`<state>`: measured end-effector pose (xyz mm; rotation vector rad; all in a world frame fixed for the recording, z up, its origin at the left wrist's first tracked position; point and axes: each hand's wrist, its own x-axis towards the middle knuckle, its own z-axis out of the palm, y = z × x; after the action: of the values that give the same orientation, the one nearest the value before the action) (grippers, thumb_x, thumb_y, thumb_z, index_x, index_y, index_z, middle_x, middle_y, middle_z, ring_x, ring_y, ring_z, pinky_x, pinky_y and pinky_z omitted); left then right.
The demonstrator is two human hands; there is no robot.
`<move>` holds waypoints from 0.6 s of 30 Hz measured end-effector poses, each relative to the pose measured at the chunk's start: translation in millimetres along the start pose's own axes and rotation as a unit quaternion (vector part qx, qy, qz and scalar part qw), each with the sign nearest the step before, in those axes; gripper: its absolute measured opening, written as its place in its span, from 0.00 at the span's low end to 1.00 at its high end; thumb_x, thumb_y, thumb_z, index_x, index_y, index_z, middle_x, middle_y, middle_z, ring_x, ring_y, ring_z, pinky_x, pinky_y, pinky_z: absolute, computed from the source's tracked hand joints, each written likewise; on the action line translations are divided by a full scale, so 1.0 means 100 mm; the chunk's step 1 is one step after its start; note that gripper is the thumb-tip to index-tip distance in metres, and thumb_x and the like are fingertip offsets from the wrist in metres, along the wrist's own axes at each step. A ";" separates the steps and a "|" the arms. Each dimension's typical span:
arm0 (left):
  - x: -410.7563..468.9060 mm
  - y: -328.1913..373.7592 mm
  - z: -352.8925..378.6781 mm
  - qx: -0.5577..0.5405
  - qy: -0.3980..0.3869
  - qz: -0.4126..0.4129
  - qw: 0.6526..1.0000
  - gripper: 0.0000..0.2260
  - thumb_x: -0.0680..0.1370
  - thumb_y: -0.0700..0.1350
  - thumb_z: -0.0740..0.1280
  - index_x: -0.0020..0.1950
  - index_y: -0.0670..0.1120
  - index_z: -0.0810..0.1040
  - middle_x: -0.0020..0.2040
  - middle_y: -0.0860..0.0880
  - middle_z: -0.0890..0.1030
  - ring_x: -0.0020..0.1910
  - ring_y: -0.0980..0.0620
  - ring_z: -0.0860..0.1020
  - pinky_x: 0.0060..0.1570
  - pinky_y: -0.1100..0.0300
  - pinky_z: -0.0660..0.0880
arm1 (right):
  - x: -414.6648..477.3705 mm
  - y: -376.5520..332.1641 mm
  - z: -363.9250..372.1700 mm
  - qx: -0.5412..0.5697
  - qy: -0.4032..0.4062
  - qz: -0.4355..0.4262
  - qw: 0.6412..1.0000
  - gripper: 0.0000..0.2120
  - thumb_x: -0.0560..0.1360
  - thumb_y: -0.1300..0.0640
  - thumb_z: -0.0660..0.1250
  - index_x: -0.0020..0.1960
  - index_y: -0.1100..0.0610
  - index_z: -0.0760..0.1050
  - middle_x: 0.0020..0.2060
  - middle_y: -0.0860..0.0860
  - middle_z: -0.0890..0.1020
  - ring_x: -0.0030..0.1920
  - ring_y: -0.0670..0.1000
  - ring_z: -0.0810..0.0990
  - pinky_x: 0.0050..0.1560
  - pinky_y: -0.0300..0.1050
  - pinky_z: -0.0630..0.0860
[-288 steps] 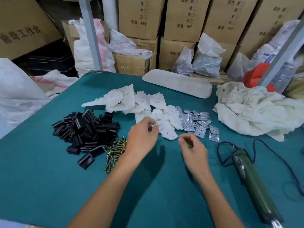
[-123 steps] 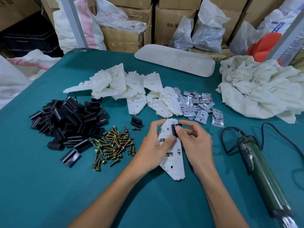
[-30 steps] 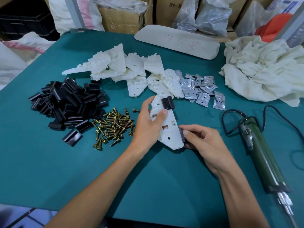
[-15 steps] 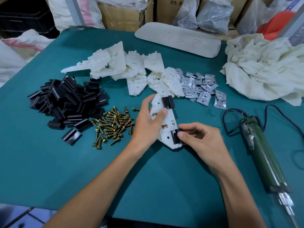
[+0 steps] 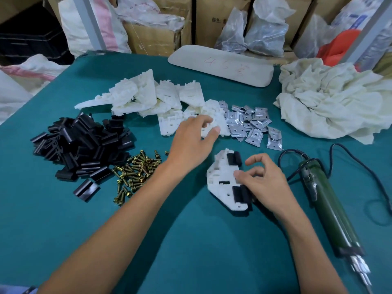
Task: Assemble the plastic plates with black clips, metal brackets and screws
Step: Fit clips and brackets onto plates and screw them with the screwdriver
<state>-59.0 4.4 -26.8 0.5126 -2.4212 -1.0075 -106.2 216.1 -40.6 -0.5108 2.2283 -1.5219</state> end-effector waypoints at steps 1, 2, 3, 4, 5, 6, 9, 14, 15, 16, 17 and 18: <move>0.16 0.00 0.03 0.047 -0.025 0.020 0.998 0.21 0.80 0.58 0.64 0.70 0.52 0.73 0.65 0.50 0.75 0.68 0.48 0.69 0.67 0.51 0.66 | 0.01 0.02 0.03 -0.013 0.025 -0.011 1.000 0.11 0.73 0.49 0.76 0.47 0.47 0.73 0.31 0.48 0.83 0.28 0.47 0.75 0.33 0.41 0.72; 0.31 0.01 0.07 0.104 -0.064 0.042 0.992 0.24 0.79 0.60 0.65 0.73 0.54 0.70 0.71 0.48 0.71 0.72 0.46 0.65 0.71 0.49 0.63 | 0.01 0.03 0.06 -0.027 0.050 -0.019 0.998 0.11 0.73 0.46 0.76 0.45 0.48 0.74 0.29 0.48 0.81 0.28 0.46 0.74 0.33 0.42 0.71; 0.44 0.00 0.12 0.165 -0.107 0.058 0.979 0.28 0.78 0.63 0.66 0.75 0.57 0.67 0.76 0.46 0.65 0.76 0.44 0.59 0.73 0.46 0.58 | 0.02 0.05 0.08 -0.041 0.069 -0.024 0.996 0.12 0.73 0.45 0.75 0.44 0.48 0.75 0.28 0.46 0.80 0.28 0.46 0.73 0.35 0.43 0.71; 0.53 -0.02 0.16 0.221 -0.148 0.066 0.962 0.31 0.76 0.65 0.65 0.77 0.59 0.64 0.80 0.45 0.58 0.79 0.44 0.53 0.75 0.42 0.54 | 0.02 0.06 0.08 -0.050 0.079 -0.027 0.995 0.12 0.73 0.44 0.75 0.43 0.49 0.75 0.28 0.45 0.79 0.28 0.45 0.73 0.35 0.43 0.70; 0.60 -0.06 0.19 0.267 -0.179 0.068 0.945 0.32 0.75 0.68 0.65 0.77 0.61 0.63 0.81 0.45 0.53 0.80 0.43 0.48 0.75 0.40 0.51 | 0.01 0.08 0.08 -0.050 0.081 -0.027 0.995 0.12 0.73 0.45 0.76 0.43 0.49 0.75 0.28 0.44 0.78 0.29 0.44 0.72 0.36 0.43 0.70; 0.64 -0.12 0.20 0.294 -0.193 0.071 0.933 0.33 0.75 0.70 0.64 0.77 0.61 0.63 0.82 0.46 0.51 0.81 0.43 0.45 0.75 0.38 0.51 | 0.01 0.08 0.08 -0.045 0.075 -0.029 0.996 0.11 0.73 0.45 0.76 0.43 0.48 0.76 0.28 0.43 0.78 0.29 0.44 0.72 0.35 0.42 0.70; 0.62 -0.33 0.10 0.302 -0.161 0.095 0.935 0.31 0.74 0.71 0.63 0.73 0.59 0.70 0.79 0.47 0.59 0.79 0.41 0.51 0.74 0.40 0.57 | -0.02 0.09 0.07 -0.050 0.049 -0.042 0.997 0.11 0.71 0.46 0.77 0.45 0.43 0.75 0.33 0.43 0.81 0.28 0.41 0.73 0.33 0.34 0.71; 0.52 -0.60 -0.21 0.328 -0.097 0.081 0.936 0.31 0.74 0.71 0.63 0.71 0.55 0.73 0.74 0.42 0.67 0.71 0.37 0.61 0.72 0.46 0.61 | -0.01 0.08 0.09 -0.075 0.032 -0.051 0.995 0.13 0.72 0.50 0.77 0.48 0.41 0.74 0.37 0.41 0.82 0.28 0.42 0.73 0.33 0.34 0.73; 0.51 -0.63 -0.26 0.334 -0.095 0.075 0.935 0.31 0.74 0.70 0.63 0.71 0.55 0.73 0.74 0.42 0.67 0.71 0.37 0.61 0.72 0.45 0.61 | 0.00 0.08 0.09 -0.075 0.028 -0.050 0.996 0.13 0.72 0.51 0.77 0.49 0.42 0.73 0.37 0.42 0.82 0.27 0.42 0.73 0.33 0.34 0.73; 0.50 -0.65 -0.30 0.340 -0.096 0.069 0.933 0.31 0.74 0.70 0.64 0.71 0.54 0.73 0.74 0.42 0.67 0.71 0.37 0.61 0.72 0.45 0.61 | 0.00 0.08 0.08 -0.078 0.025 -0.049 0.995 0.13 0.72 0.51 0.77 0.49 0.42 0.73 0.36 0.42 0.82 0.28 0.43 0.73 0.33 0.35 0.73; 0.49 -0.65 -0.32 0.342 -0.097 0.061 0.933 0.31 0.73 0.70 0.64 0.71 0.54 0.73 0.74 0.42 0.67 0.72 0.38 0.61 0.72 0.45 0.61 | 0.00 0.08 0.08 -0.080 0.023 -0.048 0.995 0.13 0.72 0.50 0.77 0.50 0.42 0.73 0.36 0.42 0.82 0.28 0.43 0.73 0.34 0.36 0.74; 0.49 -0.62 -0.34 0.341 -0.098 0.050 0.934 0.31 0.72 0.70 0.65 0.70 0.54 0.73 0.74 0.42 0.66 0.72 0.38 0.59 0.72 0.45 0.60 | 0.00 0.08 0.09 -0.081 0.022 -0.046 0.995 0.13 0.72 0.50 0.77 0.50 0.42 0.73 0.36 0.42 0.82 0.28 0.43 0.73 0.34 0.37 0.73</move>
<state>-71.1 -80.1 -38.1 0.5159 -2.9214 -0.1457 -102.7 211.9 -50.8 -0.6437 2.4056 -1.4157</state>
